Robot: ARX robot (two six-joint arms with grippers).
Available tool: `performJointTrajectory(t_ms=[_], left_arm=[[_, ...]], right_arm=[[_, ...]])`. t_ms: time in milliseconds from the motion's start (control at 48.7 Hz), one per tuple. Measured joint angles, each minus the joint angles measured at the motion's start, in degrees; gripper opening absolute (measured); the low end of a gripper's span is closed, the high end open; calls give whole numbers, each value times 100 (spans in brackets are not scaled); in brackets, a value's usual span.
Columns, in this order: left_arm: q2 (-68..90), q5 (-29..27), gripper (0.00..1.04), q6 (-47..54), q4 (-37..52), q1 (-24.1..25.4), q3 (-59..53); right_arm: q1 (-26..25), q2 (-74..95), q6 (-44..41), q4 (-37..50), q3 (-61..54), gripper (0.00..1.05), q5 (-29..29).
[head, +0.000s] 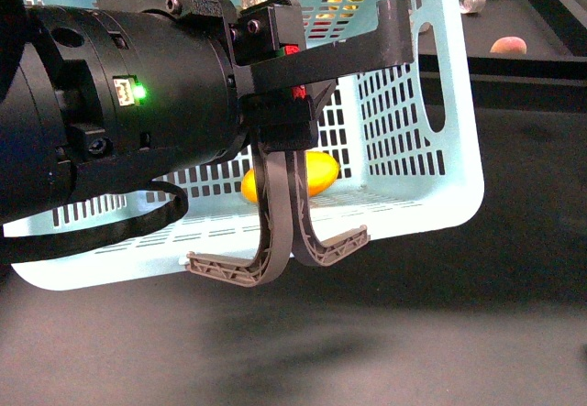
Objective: Pick mango with right arm and hold basket with left
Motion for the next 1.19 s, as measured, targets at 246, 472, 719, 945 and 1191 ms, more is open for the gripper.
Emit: performJointTrajectory(t_ms=[246, 472, 719, 945, 1191], left_arm=[[0, 2, 9, 9, 0, -2, 2], [0, 2, 9, 15, 0, -2, 2], [439, -649, 9, 487, 68, 111, 354], [949, -1362, 9, -1049, -629, 470, 1316], [1622, -1943, 9, -3403, -1600, 1058, 2271]], right_arm=[[0, 0, -7, 0, 0, 23, 0], [0, 0, -7, 0, 0, 57, 0], [0, -2, -7, 0, 0, 92, 0], [0, -4, -4, 0, 0, 96, 0], [0, -7, -4, 0, 0, 96, 0]])
